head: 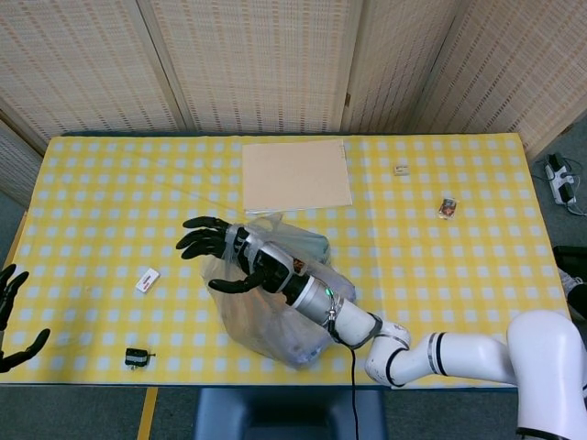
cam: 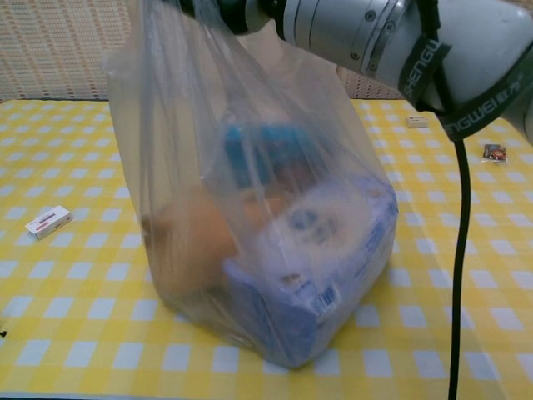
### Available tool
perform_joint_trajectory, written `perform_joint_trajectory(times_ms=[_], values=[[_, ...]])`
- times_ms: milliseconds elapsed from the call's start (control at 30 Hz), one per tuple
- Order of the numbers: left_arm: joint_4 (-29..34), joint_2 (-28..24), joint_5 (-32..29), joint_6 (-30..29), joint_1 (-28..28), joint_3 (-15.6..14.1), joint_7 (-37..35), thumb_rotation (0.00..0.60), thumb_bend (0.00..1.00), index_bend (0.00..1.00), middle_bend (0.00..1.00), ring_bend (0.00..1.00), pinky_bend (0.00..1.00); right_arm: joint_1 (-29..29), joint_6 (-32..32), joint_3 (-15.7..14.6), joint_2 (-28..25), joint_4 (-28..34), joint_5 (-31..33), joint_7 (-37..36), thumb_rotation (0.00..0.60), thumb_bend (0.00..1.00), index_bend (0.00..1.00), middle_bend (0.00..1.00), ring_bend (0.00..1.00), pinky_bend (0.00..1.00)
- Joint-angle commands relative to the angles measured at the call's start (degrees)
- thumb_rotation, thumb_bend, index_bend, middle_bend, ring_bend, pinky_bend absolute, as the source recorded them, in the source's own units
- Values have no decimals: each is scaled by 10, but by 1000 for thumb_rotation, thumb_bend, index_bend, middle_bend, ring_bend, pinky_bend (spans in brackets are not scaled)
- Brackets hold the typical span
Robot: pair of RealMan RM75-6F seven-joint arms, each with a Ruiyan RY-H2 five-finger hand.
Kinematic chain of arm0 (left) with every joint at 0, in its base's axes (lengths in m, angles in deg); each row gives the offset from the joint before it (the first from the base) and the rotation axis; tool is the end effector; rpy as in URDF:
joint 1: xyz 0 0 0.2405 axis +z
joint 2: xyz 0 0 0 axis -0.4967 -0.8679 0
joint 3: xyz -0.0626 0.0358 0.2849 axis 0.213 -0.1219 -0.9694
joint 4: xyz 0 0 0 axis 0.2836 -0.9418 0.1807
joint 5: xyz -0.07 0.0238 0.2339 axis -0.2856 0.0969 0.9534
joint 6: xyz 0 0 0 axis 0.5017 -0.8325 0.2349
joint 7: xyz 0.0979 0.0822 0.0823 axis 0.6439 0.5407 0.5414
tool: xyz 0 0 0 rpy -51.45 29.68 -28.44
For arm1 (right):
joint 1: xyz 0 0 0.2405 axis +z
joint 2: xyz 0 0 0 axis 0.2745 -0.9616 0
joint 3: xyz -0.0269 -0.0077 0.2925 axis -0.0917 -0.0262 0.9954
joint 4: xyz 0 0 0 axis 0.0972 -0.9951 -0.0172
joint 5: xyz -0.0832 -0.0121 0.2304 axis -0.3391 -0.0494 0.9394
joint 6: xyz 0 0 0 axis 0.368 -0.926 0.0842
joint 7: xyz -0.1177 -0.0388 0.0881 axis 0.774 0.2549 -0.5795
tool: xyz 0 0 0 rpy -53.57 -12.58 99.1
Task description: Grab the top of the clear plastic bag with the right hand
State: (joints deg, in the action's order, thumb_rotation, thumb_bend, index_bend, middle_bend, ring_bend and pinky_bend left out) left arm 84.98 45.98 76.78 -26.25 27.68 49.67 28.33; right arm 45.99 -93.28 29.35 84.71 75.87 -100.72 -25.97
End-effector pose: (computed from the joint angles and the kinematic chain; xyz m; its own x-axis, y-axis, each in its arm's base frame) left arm -0.3623 0.1742 0.1870 0.3506 -0.1105 0.9300 0.9307 -0.0699 -0.3591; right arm 0.0572 -0.3756 -0.0263 -0.5687 -0.8131 -0.1244 -0.1147 0.2282 -0.9668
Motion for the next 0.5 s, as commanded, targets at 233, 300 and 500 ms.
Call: perform_joint_trajectory(times_ms=[233, 300, 500], values=[[-1, -3, 0, 0, 1, 0, -7, 600, 309, 8, 0, 0, 0, -27, 8, 45, 7, 46, 85, 8, 600, 369, 607, 666, 671, 602], [-1, -3, 1, -2, 2, 0, -8, 600, 309, 8, 0, 0, 0, -34, 11, 55, 4, 66, 112, 27, 600, 481, 668, 734, 738, 668], [1, -3, 0, 3, 0, 0, -6, 600, 309, 8, 0, 0, 0, -55, 28, 96, -25, 153, 191, 92, 600, 527, 674, 772, 806, 733]])
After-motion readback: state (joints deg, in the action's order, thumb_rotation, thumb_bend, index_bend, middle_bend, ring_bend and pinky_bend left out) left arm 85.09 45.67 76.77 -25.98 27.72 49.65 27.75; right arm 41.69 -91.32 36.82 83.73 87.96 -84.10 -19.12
